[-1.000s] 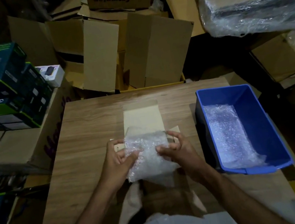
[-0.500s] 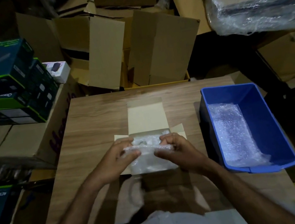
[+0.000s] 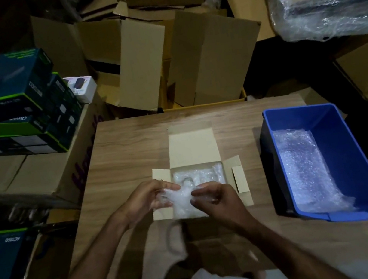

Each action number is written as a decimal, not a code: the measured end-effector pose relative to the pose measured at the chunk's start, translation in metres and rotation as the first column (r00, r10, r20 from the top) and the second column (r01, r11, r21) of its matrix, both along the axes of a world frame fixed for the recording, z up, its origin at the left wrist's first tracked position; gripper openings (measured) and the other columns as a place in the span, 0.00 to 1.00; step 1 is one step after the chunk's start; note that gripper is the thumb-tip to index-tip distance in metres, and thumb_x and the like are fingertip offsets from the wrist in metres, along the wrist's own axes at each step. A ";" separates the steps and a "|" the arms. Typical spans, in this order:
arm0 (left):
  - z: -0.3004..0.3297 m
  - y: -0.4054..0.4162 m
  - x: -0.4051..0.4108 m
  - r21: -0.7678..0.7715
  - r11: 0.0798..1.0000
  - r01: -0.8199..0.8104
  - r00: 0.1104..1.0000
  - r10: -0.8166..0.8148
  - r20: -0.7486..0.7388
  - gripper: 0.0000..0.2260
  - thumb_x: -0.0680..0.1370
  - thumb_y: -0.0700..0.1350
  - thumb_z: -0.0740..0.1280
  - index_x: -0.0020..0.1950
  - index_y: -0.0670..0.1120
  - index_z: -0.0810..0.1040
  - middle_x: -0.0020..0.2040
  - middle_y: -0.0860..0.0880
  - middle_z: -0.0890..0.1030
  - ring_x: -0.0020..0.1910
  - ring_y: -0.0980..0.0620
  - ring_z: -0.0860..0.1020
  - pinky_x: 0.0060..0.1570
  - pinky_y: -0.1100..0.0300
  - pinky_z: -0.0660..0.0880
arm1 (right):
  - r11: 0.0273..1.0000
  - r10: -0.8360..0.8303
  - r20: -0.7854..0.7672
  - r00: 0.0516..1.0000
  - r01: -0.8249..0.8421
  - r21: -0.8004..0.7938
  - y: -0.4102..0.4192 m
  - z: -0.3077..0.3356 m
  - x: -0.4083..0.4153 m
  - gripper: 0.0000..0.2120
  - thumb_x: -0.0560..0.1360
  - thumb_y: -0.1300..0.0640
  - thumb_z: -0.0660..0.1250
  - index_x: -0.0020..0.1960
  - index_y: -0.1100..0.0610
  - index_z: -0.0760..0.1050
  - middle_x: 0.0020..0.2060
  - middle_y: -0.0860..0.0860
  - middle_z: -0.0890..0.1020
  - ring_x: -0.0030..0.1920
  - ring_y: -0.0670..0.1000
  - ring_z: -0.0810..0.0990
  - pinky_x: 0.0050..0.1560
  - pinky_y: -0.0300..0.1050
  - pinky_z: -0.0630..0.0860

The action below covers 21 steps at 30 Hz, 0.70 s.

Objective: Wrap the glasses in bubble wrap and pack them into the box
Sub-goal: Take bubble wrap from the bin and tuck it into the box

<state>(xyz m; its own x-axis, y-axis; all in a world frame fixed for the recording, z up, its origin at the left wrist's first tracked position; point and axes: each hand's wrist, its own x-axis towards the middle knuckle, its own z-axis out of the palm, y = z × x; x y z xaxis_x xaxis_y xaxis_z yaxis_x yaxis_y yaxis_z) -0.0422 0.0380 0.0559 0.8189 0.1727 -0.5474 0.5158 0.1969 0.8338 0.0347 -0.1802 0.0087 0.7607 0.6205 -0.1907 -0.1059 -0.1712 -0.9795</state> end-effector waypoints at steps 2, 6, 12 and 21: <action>-0.002 0.006 0.004 0.129 0.991 0.041 0.999 -0.044 0.019 0.10 0.80 0.34 0.65 0.60 0.36 0.81 0.56 0.40 0.85 0.49 0.46 0.84 0.43 0.58 0.83 | 0.998 -0.067 0.130 0.989 0.065 0.018 0.006 -0.003 -0.003 0.12 0.73 0.60 0.77 0.56 0.55 0.83 0.52 0.46 0.85 0.52 0.46 0.84 0.50 0.47 0.84; -0.018 0.022 0.023 0.389 0.904 0.178 0.981 -0.193 0.001 0.18 0.77 0.30 0.69 0.65 0.45 0.78 0.56 0.43 0.84 0.51 0.45 0.84 0.44 0.53 0.83 | 0.990 -0.113 0.243 0.963 0.129 -0.052 0.022 -0.017 -0.009 0.15 0.73 0.62 0.76 0.58 0.53 0.80 0.51 0.43 0.84 0.51 0.42 0.83 0.47 0.38 0.81; -0.044 0.034 0.063 0.857 0.402 0.324 0.869 -0.484 -0.101 0.11 0.76 0.40 0.73 0.43 0.58 0.81 0.48 0.58 0.82 0.47 0.60 0.79 0.46 0.57 0.79 | 0.974 -0.049 0.218 0.975 0.094 -0.204 0.049 -0.041 -0.020 0.11 0.73 0.57 0.71 0.55 0.53 0.83 0.55 0.47 0.78 0.55 0.44 0.80 0.53 0.46 0.83; -0.067 0.034 0.093 0.914 -0.134 0.384 0.656 -0.657 -0.372 0.09 0.74 0.39 0.70 0.46 0.53 0.84 0.49 0.52 0.81 0.52 0.48 0.77 0.50 0.50 0.75 | 0.915 0.114 0.265 0.957 0.003 -0.403 0.072 -0.053 -0.028 0.12 0.79 0.56 0.65 0.57 0.60 0.83 0.58 0.54 0.79 0.57 0.52 0.80 0.58 0.51 0.78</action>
